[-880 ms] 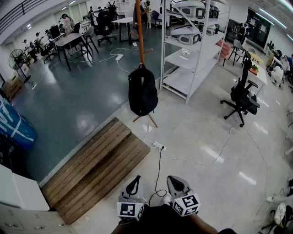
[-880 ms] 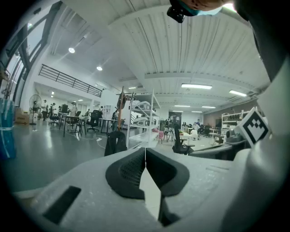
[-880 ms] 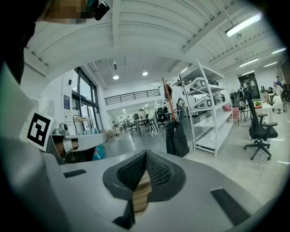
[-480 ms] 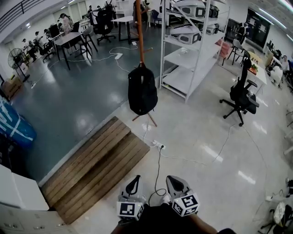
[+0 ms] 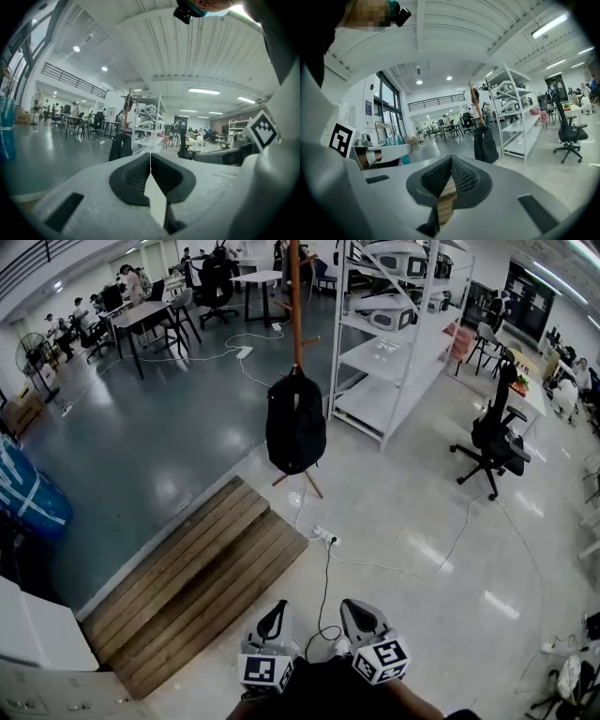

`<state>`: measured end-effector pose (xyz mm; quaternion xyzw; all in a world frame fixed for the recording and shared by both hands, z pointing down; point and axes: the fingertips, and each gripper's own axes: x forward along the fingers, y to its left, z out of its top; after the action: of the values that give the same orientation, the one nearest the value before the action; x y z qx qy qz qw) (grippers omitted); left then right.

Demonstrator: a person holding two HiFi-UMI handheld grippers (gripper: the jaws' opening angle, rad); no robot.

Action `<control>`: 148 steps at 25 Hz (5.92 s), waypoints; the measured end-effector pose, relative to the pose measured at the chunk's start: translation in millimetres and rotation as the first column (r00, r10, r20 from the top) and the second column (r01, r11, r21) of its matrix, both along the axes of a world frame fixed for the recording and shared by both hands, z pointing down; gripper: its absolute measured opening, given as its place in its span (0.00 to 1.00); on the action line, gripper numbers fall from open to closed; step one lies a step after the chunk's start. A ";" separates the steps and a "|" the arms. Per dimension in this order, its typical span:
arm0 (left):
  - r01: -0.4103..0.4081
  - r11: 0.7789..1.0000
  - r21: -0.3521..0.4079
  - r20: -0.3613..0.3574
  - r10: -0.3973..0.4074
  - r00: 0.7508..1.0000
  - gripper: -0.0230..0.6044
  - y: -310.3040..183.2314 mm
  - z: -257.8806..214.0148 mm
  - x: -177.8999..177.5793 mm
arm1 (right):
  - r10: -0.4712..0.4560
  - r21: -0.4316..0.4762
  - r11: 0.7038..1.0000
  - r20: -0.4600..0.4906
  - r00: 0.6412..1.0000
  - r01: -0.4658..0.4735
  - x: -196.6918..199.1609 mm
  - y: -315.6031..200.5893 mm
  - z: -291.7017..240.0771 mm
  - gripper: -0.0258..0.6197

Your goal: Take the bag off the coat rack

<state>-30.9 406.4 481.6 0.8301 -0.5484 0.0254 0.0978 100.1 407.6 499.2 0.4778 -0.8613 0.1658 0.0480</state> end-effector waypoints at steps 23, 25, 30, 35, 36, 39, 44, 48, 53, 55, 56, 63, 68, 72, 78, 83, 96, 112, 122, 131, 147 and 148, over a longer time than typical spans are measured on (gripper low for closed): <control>-0.043 0.998 -0.038 -0.006 0.043 0.999 0.07 -32.2 24.9 -63.6 | 0.026 0.004 1.000 -0.002 1.000 -0.026 -71.1 -38.6 11.1 0.06; -0.036 0.999 -0.037 0.000 0.036 0.999 0.07 -46.7 26.4 -62.2 | 0.020 0.000 1.000 0.000 1.000 -0.020 -69.6 -54.0 13.9 0.06; -0.004 0.999 -0.038 0.008 0.005 1.000 0.07 -99.0 26.4 -58.1 | 0.000 0.002 1.000 0.011 1.000 0.000 -61.1 -106.7 17.3 0.06; 0.024 0.998 -0.053 0.023 -0.022 0.999 0.07 -160.2 28.0 -42.6 | -0.020 0.000 1.000 0.020 1.000 0.020 -46.0 -174.8 21.1 0.06; 0.029 0.998 -0.060 0.024 -0.028 0.999 0.07 -173.6 28.2 -38.7 | -0.024 -0.002 1.000 0.019 1.000 0.024 -42.7 -189.3 20.4 0.06; 0.046 0.997 -0.061 0.025 -0.044 0.999 0.07 -219.6 24.6 -23.8 | -0.048 0.003 0.999 0.003 0.999 0.048 -30.4 -236.2 16.2 0.06; 0.081 0.995 -0.055 0.040 -0.079 0.996 0.07 -288.7 14.6 2.3 | -0.080 0.001 0.997 -0.002 0.997 0.080 -2.1 -307.7 11.8 0.06; 0.101 0.993 -0.054 0.050 -0.098 0.994 0.07 -328.7 6.5 24.7 | -0.105 -0.001 0.994 0.003 0.994 0.105 18.8 -352.7 4.9 0.06; 0.139 0.989 -0.047 0.069 -0.135 0.988 0.07 -362.0 2.7 38.4 | -0.135 0.010 0.991 0.010 0.991 0.135 36.0 -392.0 -0.7 0.06; 0.152 0.987 -0.049 0.074 -0.149 0.986 0.07 -368.3 0.5 40.2 | -0.143 0.009 0.990 0.018 0.990 0.143 39.8 -400.3 -2.8 0.06; 0.159 0.986 -0.051 0.077 -0.155 0.985 0.07 -370.8 0.2 40.6 | -0.148 0.009 0.989 0.021 0.989 0.147 40.7 -403.7 -3.2 0.06; 0.185 0.980 -0.066 0.088 -0.179 0.980 0.07 -389.5 2.7 42.2 | -0.172 -0.002 0.985 0.039 0.984 0.172 39.9 -426.1 1.3 0.06; 0.176 0.982 -0.065 0.093 -0.170 0.981 0.07 -412.5 4.5 38.2 | -0.162 -0.009 0.987 0.048 0.986 0.163 35.0 -445.9 4.9 0.06; 0.166 0.984 -0.065 0.088 -0.160 0.983 0.07 -441.6 5.8 29.5 | -0.154 -0.006 0.988 0.049 0.987 0.154 25.4 -471.9 3.6 0.06; 0.155 0.987 -0.048 0.076 -0.151 0.986 0.07 -489.4 5.4 10.0 | -0.132 -0.001 0.991 0.034 0.991 0.132 13.4 -515.9 2.0 0.06; 0.153 0.987 -0.043 0.072 -0.149 0.986 0.07 -538.3 11.2 -14.6 | -0.114 0.003 0.993 0.022 0.993 0.114 -1.4 -561.3 5.1 0.06; 0.062 0.995 -0.079 0.072 -0.056 0.996 0.07 -672.4 42.9 -44.5 | -0.066 -0.018 0.998 -0.011 0.998 0.066 -34.6 -681.0 27.6 0.06; -0.110 0.982 -0.153 0.099 0.125 0.987 0.16 -818.7 84.1 -79.4 | 0.003 -0.097 0.995 -0.110 0.994 -0.013 -70.3 -813.2 64.0 0.10; -0.122 0.969 -0.215 0.140 0.154 0.978 0.34 -875.6 122.6 -88.2 | 0.052 -0.159 0.985 -0.140 0.989 -0.074 -61.9 -866.4 97.7 0.25; -0.146 0.956 -0.255 0.161 0.191 0.968 0.40 -906.7 148.5 -87.2 | 0.100 -0.176 0.975 -0.210 0.972 -0.138 -40.6 -897.9 124.9 0.30; -0.161 0.936 -0.314 0.165 0.221 0.961 0.42 -946.9 188.3 -85.0 | 0.118 -0.227 0.956 -0.285 0.951 -0.186 -15.0 -933.5 166.4 0.35; -0.160 0.935 -0.316 0.169 0.222 0.960 0.42 -948.6 189.9 -85.7 | 0.115 -0.233 0.955 -0.284 0.952 -0.185 -16.3 -934.8 168.8 0.35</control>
<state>-116.5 -542.2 671.5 0.8483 -0.4617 0.2016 0.1631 83.8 -527.2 667.9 0.5502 -0.7790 0.2129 0.2124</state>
